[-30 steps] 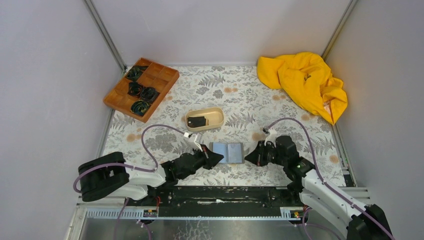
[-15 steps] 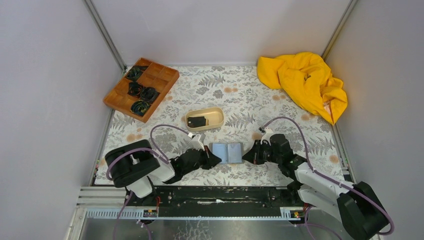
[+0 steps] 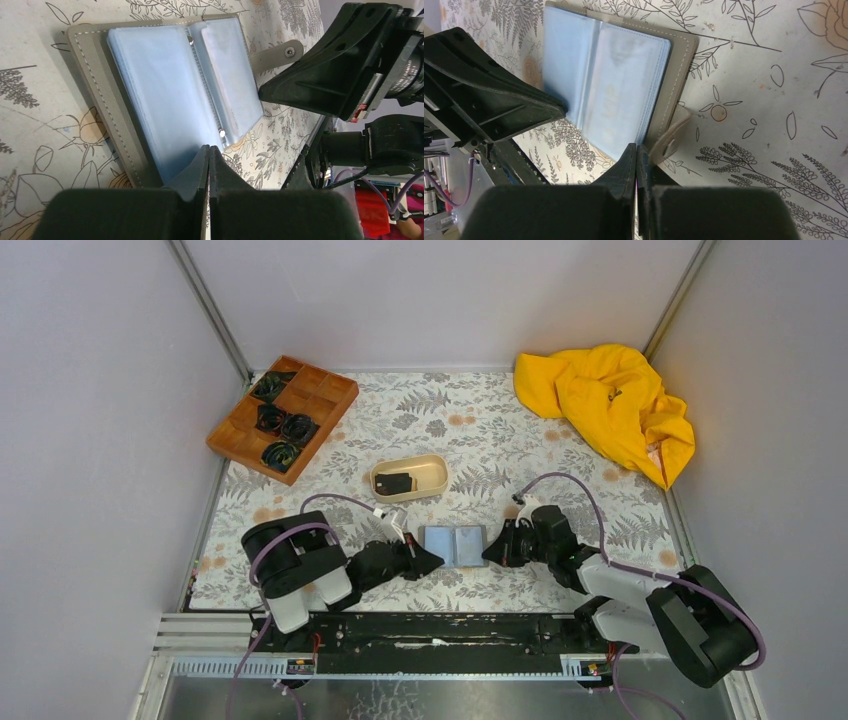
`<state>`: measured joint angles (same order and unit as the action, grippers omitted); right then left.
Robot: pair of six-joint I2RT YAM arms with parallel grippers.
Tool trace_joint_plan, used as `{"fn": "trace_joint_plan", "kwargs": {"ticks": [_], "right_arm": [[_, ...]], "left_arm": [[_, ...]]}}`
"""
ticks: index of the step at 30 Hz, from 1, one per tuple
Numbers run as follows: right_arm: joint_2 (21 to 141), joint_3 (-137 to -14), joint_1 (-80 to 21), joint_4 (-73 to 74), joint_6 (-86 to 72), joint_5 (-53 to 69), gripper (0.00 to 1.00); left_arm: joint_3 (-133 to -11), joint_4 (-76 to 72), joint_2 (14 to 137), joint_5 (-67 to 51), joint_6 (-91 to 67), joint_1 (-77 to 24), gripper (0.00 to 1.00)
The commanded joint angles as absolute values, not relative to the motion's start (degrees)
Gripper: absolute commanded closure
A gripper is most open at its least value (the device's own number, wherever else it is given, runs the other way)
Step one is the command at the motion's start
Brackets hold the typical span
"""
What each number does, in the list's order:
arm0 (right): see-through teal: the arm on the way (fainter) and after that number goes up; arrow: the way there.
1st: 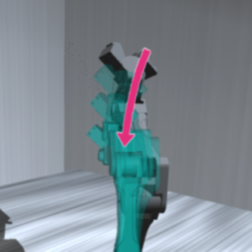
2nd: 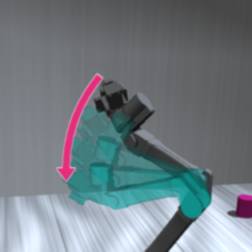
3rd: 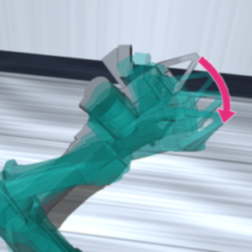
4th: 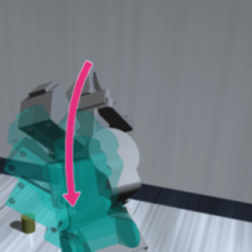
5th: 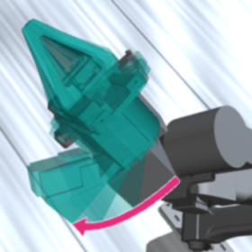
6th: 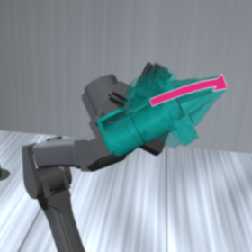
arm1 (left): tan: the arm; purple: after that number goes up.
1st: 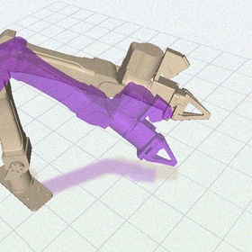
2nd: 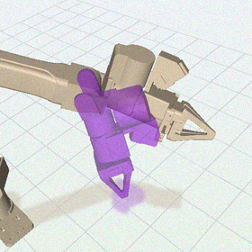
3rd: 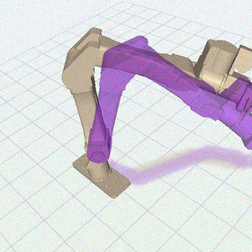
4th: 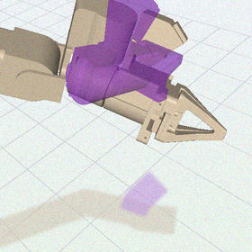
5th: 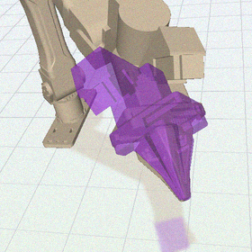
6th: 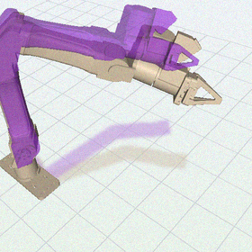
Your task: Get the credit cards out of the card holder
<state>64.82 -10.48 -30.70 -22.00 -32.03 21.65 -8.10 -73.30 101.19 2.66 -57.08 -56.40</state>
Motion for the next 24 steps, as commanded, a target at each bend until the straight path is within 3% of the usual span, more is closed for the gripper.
{"fn": "trace_joint_plan", "kwargs": {"ticks": [1,24], "right_arm": [[67.5,-12.8,-31.0,-26.2,-31.9,21.2,1.00],[75.7,-14.6,-33.2,-35.9,-35.5,27.2,1.00]], "left_arm": [[-6.5,-78.3,103.7,0.9,-57.1,-55.6,1.00],[-5.7,-88.2,111.8,-2.6,-59.3,-53.9,1.00]]}}
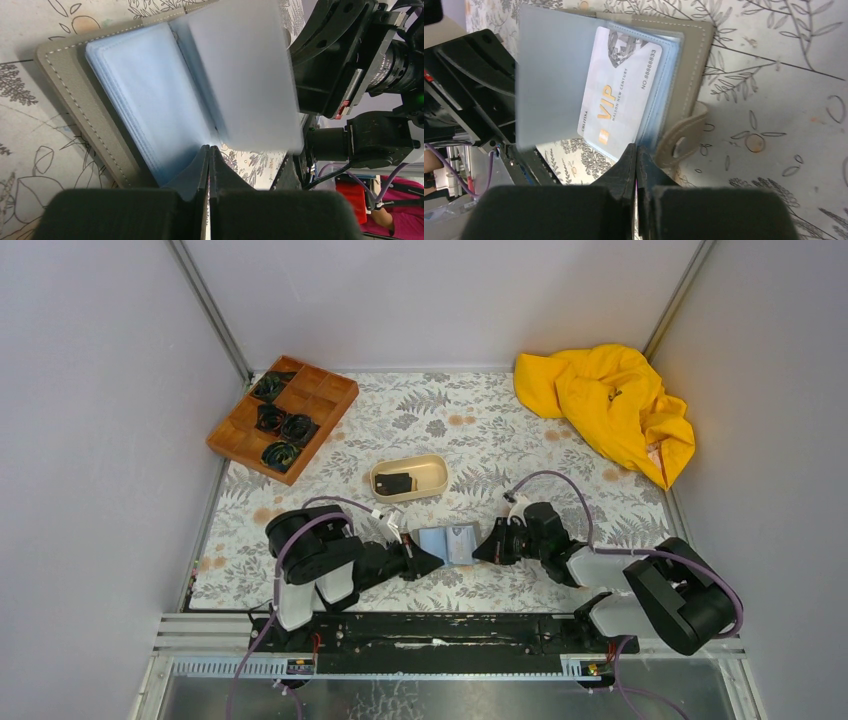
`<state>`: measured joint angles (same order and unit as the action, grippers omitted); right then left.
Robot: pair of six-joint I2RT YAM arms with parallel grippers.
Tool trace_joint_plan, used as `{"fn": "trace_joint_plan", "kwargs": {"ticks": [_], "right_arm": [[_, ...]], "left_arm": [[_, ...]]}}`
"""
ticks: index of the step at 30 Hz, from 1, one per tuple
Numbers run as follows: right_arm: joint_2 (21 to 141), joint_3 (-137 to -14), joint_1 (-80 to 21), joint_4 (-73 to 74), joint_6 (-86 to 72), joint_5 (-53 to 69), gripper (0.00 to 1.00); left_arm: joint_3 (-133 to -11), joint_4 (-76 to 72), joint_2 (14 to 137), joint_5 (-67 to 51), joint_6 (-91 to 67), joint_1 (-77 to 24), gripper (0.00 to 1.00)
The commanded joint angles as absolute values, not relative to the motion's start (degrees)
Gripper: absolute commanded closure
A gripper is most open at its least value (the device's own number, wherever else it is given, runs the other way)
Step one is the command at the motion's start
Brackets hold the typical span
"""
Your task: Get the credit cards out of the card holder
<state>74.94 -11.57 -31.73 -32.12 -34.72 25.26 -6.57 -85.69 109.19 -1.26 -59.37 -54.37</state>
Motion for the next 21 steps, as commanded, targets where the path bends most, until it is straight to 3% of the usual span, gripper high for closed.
{"fn": "trace_joint_plan", "kwargs": {"ticks": [1,21], "right_arm": [[76.0,-15.0,-33.5,-36.0,-35.5,27.2,1.00],[80.1,-21.9,-37.6,-34.2,-35.6,26.0,1.00]], "left_arm": [[-5.6,-88.7,112.1,-2.7,-59.4,-53.8,1.00],[-0.8,-90.5,106.8,-3.2,-60.3,-53.4,1.00]]}}
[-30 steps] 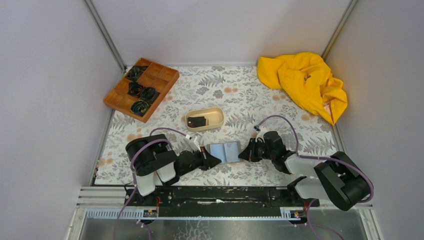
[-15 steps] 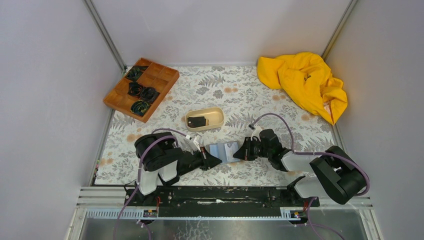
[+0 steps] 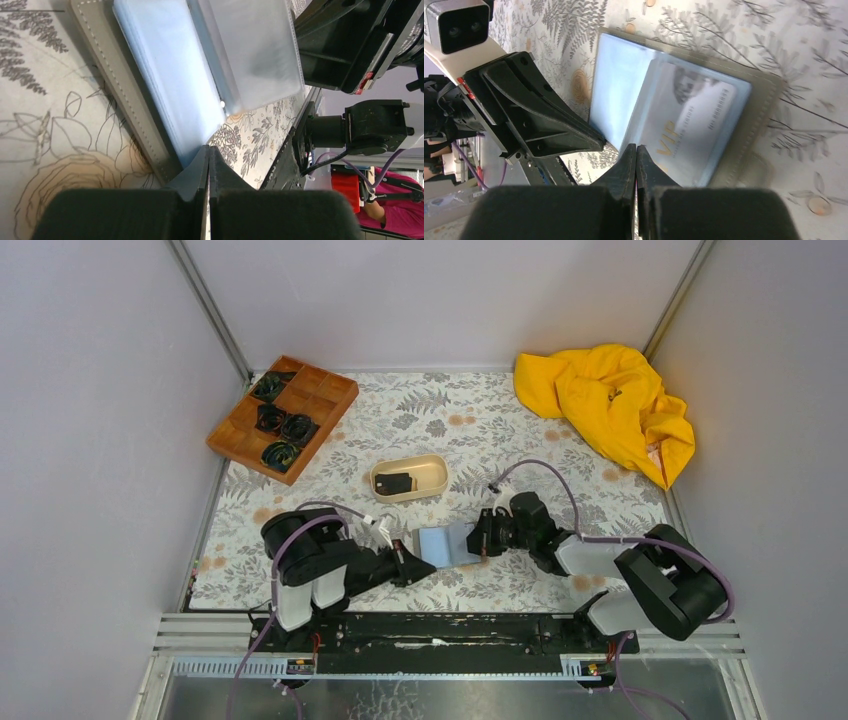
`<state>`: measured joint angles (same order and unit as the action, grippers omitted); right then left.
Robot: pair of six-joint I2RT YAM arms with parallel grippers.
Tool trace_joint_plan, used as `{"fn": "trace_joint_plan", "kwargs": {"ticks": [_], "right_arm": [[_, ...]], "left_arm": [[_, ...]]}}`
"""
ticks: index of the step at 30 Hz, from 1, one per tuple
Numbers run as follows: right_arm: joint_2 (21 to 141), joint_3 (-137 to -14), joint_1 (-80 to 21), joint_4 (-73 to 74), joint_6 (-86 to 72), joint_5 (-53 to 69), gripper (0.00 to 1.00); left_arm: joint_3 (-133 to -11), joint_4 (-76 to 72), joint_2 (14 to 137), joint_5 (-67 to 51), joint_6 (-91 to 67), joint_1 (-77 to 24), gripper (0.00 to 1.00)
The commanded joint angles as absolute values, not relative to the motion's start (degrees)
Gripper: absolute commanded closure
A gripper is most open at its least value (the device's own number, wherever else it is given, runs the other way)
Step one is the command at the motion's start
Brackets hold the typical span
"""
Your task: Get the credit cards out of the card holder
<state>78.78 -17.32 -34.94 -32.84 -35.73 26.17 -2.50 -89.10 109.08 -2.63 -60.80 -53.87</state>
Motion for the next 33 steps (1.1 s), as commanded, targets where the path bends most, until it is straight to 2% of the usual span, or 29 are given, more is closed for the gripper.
{"fn": "trace_joint_plan", "kwargs": {"ticks": [1,9,13,15,19,22,25,26,28,33], "right_arm": [[80.6,-22.9,-38.6,-33.8,-35.5,25.5,1.00],[88.4,-26.8,-43.9,-36.1,-36.6,22.9,1.00],[92.2,-26.4,-44.3,-39.6,-37.8,23.0,1.00],[93.7,-26.2,-44.3,-41.0,-38.3,23.1,1.00],[94.7,-26.0,-44.3,-42.7,-38.9,23.3,1.00],[93.6,-25.9,-44.3,-42.4,-38.8,23.5,1.00],[92.0,-25.6,-44.3,-42.1,-38.8,23.8,1.00],[91.4,-25.5,-44.2,-42.1,-38.9,23.8,1.00],[90.0,-25.3,-44.3,-41.7,-38.8,23.7,1.00],[85.5,-25.5,-44.2,-37.5,-37.6,22.4,1.00]], "left_arm": [[-0.5,-90.4,105.8,-3.3,-60.4,-53.4,1.00],[4.3,-90.4,94.2,-4.3,-62.2,-53.6,1.00],[6.2,-84.5,84.8,-3.4,-62.2,-53.6,1.00],[5.7,-77.3,78.4,-2.7,-61.3,-53.6,1.00],[0.8,-52.0,65.1,1.7,-56.7,-54.5,1.00],[-2.4,-41.4,59.5,4.8,-54.1,-54.4,0.98],[-6.1,-37.1,59.6,5.3,-53.0,-54.1,0.75],[-7.3,-36.1,61.0,5.1,-53.3,-54.0,0.72],[-9.0,-36.1,64.5,4.5,-54.3,-53.6,0.72],[-7.8,-47.0,73.3,1.5,-57.6,-51.8,0.73]]}}
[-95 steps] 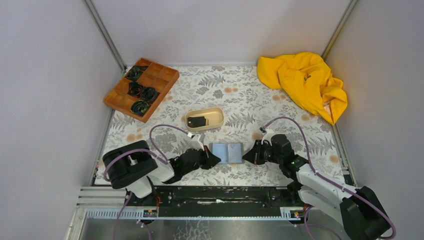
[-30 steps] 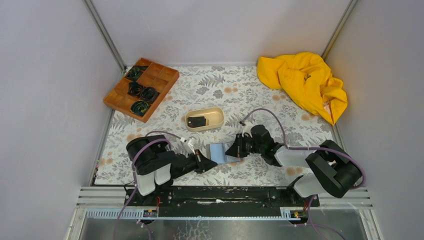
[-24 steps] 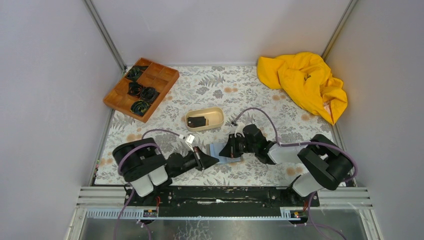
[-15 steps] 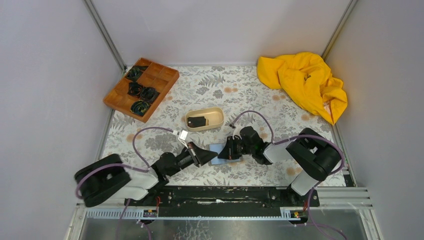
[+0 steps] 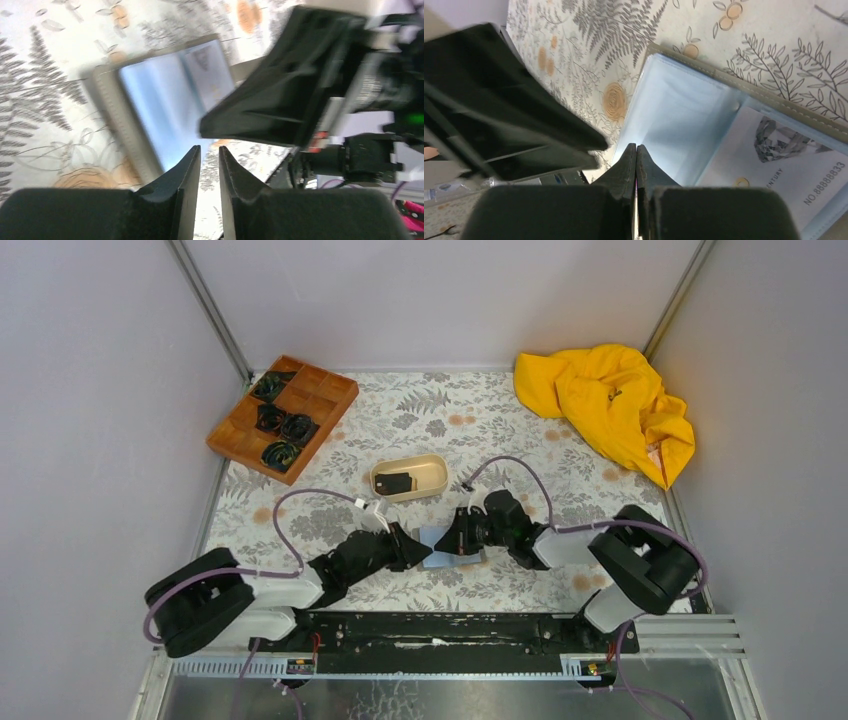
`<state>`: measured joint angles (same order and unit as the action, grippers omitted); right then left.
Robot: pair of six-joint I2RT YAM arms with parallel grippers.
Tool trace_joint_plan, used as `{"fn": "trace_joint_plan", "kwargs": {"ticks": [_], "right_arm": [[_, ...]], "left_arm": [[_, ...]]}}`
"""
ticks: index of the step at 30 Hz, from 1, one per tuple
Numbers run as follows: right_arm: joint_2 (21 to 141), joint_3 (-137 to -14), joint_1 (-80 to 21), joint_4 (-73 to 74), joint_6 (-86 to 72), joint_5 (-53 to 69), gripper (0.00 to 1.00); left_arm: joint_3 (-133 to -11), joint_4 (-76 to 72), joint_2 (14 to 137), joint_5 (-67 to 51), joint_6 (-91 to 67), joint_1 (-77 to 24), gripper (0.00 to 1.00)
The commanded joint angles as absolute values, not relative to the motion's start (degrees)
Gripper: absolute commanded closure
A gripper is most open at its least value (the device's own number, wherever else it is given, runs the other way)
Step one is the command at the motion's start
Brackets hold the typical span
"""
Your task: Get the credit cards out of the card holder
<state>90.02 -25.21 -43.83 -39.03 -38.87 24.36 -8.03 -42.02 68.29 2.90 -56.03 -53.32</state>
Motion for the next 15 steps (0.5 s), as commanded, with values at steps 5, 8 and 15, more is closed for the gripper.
{"fn": "trace_joint_plan", "kwargs": {"ticks": [5,8,15], "right_arm": [[82.2,-25.4,-44.3,-33.3,-35.8,20.9,1.00],[80.5,-24.8,-44.2,-31.8,-35.3,19.7,1.00],[74.7,-24.5,-44.2,-24.7,-33.2,15.3,1.00]], "left_arm": [[-8.6,-53.2,80.0,-0.4,-59.0,-50.5,0.74],[-9.9,-55.1,82.4,-1.2,-59.2,-50.3,0.76],[-14.5,-53.2,84.4,-2.0,-58.6,-50.2,0.77]]}}
